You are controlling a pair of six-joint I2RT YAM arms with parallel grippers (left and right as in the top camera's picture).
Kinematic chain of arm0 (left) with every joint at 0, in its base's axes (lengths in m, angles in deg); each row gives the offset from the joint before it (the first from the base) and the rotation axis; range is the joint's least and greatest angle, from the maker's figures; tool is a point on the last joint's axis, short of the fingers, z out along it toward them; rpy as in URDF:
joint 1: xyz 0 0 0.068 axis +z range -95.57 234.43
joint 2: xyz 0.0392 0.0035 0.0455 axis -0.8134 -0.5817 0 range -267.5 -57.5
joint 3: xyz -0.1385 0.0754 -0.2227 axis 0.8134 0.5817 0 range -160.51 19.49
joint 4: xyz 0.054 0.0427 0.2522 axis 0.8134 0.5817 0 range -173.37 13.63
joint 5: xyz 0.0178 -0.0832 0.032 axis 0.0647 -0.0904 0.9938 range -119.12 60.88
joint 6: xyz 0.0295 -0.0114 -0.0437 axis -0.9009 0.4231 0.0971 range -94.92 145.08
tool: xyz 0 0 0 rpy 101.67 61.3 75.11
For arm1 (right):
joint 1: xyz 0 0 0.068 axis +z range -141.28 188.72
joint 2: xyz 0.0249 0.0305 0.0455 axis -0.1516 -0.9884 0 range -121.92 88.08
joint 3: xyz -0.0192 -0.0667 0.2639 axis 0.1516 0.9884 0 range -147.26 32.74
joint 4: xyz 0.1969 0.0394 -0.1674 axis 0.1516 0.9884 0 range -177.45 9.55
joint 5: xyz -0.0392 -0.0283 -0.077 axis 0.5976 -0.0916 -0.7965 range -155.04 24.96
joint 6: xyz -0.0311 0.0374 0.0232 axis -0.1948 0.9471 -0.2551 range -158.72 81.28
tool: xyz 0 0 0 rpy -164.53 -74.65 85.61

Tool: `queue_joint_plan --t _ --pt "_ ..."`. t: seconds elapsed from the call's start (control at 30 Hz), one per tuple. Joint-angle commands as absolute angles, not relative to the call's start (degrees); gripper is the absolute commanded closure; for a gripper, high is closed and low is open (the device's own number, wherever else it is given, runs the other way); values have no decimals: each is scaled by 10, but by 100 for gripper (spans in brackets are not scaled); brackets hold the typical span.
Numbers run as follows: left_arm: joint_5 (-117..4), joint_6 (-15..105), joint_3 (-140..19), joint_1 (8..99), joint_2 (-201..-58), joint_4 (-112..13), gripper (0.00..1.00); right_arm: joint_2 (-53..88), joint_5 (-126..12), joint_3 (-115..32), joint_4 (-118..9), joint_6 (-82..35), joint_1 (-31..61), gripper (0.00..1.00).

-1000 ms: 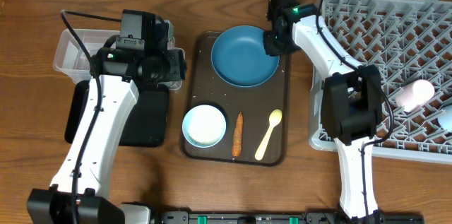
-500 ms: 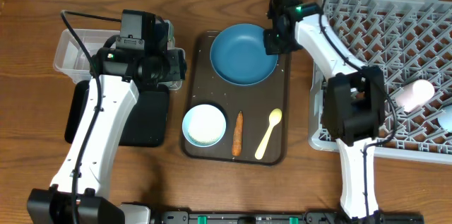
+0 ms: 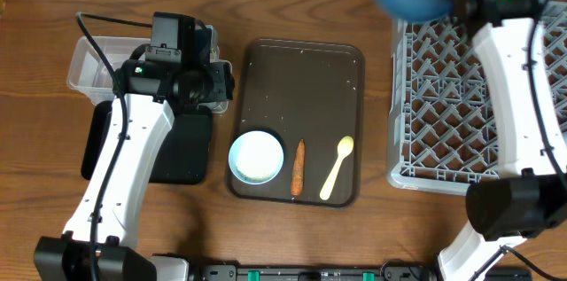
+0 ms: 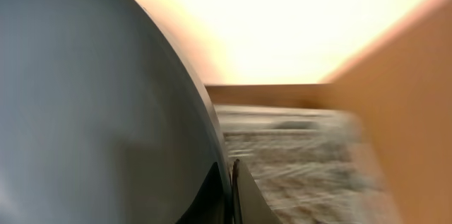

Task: Sort waste into correct bins and load items into the dishwasher rack
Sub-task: 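Lift the blue bowl with the right gripper over the dish rack, then lower the blue bowl into the rack and open the right gripper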

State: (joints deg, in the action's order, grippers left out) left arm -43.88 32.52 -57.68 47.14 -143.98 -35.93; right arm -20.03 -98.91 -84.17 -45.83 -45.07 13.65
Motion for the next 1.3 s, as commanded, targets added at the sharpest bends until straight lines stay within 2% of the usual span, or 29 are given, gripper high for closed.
queue_joint_plan --t 0.0,0.4,0.83,1.03,1.2,1.27 --pt "-434 322 -575 471 -1440 -358 47 -219 -1225 -834 -483 -495 110 99" --pt "-434 322 -575 471 -1440 -358 47 -221 -1292 -833 -530 -495 -15 99" --pt "-434 322 -575 471 -1440 -358 47 -271 -1271 -833 -552 -547 -103 99" --pt "-434 324 -575 471 -1440 -358 47 -306 -1281 -833 -662 -679 -112 99" --pt "-434 325 -575 471 -1440 -358 47 -330 -1261 -833 -837 -913 -96 99" --pt "-434 329 -575 471 -1440 -358 47 -335 -1228 -833 -871 -960 -93 99"
